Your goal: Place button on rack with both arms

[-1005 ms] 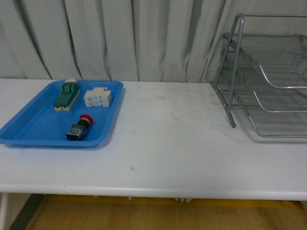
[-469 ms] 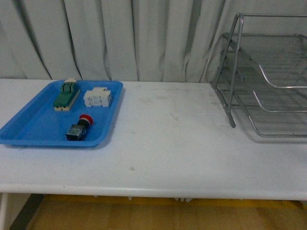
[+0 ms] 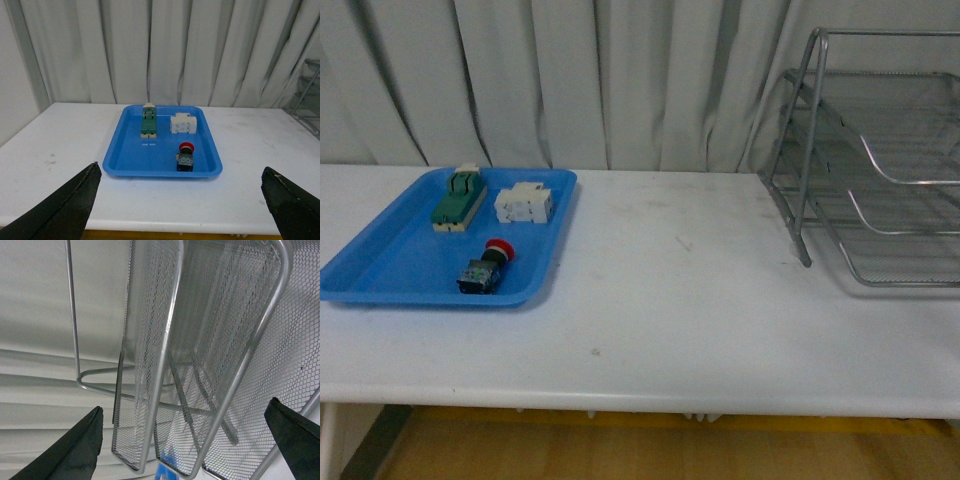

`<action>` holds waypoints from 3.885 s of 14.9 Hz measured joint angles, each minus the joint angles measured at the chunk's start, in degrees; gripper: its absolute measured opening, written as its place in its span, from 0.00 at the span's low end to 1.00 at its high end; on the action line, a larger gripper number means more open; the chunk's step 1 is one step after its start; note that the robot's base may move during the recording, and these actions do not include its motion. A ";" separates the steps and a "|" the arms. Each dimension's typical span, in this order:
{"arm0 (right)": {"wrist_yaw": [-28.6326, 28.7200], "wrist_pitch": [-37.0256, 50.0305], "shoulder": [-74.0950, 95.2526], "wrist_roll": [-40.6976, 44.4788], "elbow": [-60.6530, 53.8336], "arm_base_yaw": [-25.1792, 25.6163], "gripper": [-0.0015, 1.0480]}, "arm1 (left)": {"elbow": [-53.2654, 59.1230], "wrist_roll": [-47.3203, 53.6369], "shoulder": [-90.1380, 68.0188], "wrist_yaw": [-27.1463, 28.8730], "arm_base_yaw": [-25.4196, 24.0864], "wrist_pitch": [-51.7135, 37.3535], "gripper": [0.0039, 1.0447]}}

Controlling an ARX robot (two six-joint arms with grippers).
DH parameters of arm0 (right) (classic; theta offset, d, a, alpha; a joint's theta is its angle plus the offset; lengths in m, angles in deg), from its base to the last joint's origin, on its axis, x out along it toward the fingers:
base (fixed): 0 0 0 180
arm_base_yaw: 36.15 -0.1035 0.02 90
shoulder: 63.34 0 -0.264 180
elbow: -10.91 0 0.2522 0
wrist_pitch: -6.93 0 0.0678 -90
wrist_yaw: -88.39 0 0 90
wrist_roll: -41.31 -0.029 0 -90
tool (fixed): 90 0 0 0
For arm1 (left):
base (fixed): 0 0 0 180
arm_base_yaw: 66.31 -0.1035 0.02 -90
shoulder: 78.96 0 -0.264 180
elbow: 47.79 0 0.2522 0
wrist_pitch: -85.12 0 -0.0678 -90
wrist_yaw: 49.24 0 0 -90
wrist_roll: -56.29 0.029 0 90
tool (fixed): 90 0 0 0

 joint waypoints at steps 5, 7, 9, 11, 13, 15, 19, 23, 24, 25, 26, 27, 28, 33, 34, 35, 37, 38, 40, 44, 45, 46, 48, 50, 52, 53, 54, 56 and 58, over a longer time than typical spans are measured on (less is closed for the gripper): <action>-0.72 -0.09 4.79 -0.17 2.05 -1.25 0.94 | 0.00 0.00 0.00 0.00 0.00 0.00 0.94; -0.90 0.15 5.99 -0.07 3.30 -1.97 0.94 | 0.00 0.00 0.00 0.00 0.00 0.00 0.94; -1.14 -0.50 7.61 0.07 3.56 -2.49 0.94 | 0.00 0.00 0.00 0.00 0.00 0.00 0.94; -1.16 -0.26 8.09 0.09 3.96 -2.49 0.94 | 0.00 0.00 0.00 0.00 0.00 0.00 0.94; -1.18 -0.55 8.09 0.35 4.15 -2.47 0.94 | 0.00 0.00 0.00 0.00 0.00 0.00 0.94; -1.33 -2.05 8.17 0.70 5.70 -2.43 0.94 | 0.00 0.00 0.00 0.00 0.00 0.00 0.94; -1.46 -2.58 8.22 1.01 6.56 -2.43 0.94 | 0.00 0.00 0.00 0.00 0.00 0.00 0.94; -1.51 -3.65 8.50 1.62 7.43 -2.45 0.94 | 0.00 0.00 0.00 0.00 0.00 0.00 0.94; -1.53 -4.11 8.55 1.64 7.69 -2.45 0.94 | 0.00 0.00 0.00 0.00 0.00 0.00 0.94; -1.57 -4.26 8.57 1.73 7.78 -2.45 0.94 | 0.00 0.00 0.00 0.00 0.00 0.00 0.94; -1.62 -4.48 8.70 1.81 7.93 -2.45 0.94 | 0.00 0.00 0.00 0.00 0.00 0.00 0.94; -1.62 -4.50 8.81 1.86 8.04 -2.45 0.94 | 0.00 0.00 0.00 0.00 0.00 0.00 0.94; -1.64 -4.63 8.85 1.95 8.24 -2.45 0.94 | 0.00 0.00 0.00 0.00 0.00 0.00 0.94; -1.88 -5.07 9.14 2.03 8.79 -2.45 0.94 | 0.00 0.00 0.00 0.00 0.00 0.00 0.94; -2.10 -5.84 9.18 2.21 9.44 -2.47 0.94 | 0.00 0.00 0.00 0.00 0.00 0.00 0.94; -3.67 -9.27 10.78 3.54 13.35 -3.30 0.81 | 0.00 0.00 0.00 -0.02 0.00 0.00 0.94; -4.22 -10.25 11.08 4.15 16.61 -4.55 0.48 | 0.00 0.00 0.00 0.00 0.00 0.00 0.94; -4.66 -8.76 12.81 4.11 17.64 -5.18 0.17 | 0.00 0.00 0.00 0.00 0.00 0.00 0.94; -4.83 -2.75 14.03 -4.50 15.96 -4.61 0.04 | 0.00 0.00 0.00 0.00 0.00 0.00 0.94; -4.79 -0.09 11.91 -6.05 9.46 -3.48 0.03 | 0.00 0.00 0.00 0.00 0.00 0.00 0.94; -4.72 0.26 10.78 -6.08 7.08 -3.13 0.03 | 0.00 0.00 0.00 0.00 0.00 0.02 0.94; -4.68 0.55 9.25 -5.92 3.91 -2.56 0.03 | 0.00 0.00 -0.02 0.00 0.00 0.00 0.94; -4.37 0.81 7.56 -5.55 -0.74 -1.53 0.03 | 0.00 0.00 0.00 -0.02 0.00 0.02 0.94; -3.04 1.84 6.58 -5.40 -4.96 0.35 0.03 | 0.00 0.00 0.00 0.00 0.00 0.02 0.94; -0.61 2.23 5.22 -5.14 -8.81 2.97 0.03 | 0.00 0.00 0.00 0.00 0.00 0.00 0.94; -0.02 2.23 4.79 -4.83 -9.84 3.61 0.03 | 0.00 0.00 0.00 0.00 0.00 0.00 0.94; 0.35 2.25 4.50 -4.83 -10.45 3.80 0.03 | 0.00 0.00 0.00 0.00 0.00 0.00 0.94; 1.66 2.19 3.41 -4.02 -13.11 5.35 0.08 | 0.00 0.00 0.00 0.00 0.00 0.00 0.94; 2.05 1.36 3.41 -3.52 -13.40 5.84 0.31 | 0.00 0.00 0.00 0.00 0.00 0.00 0.94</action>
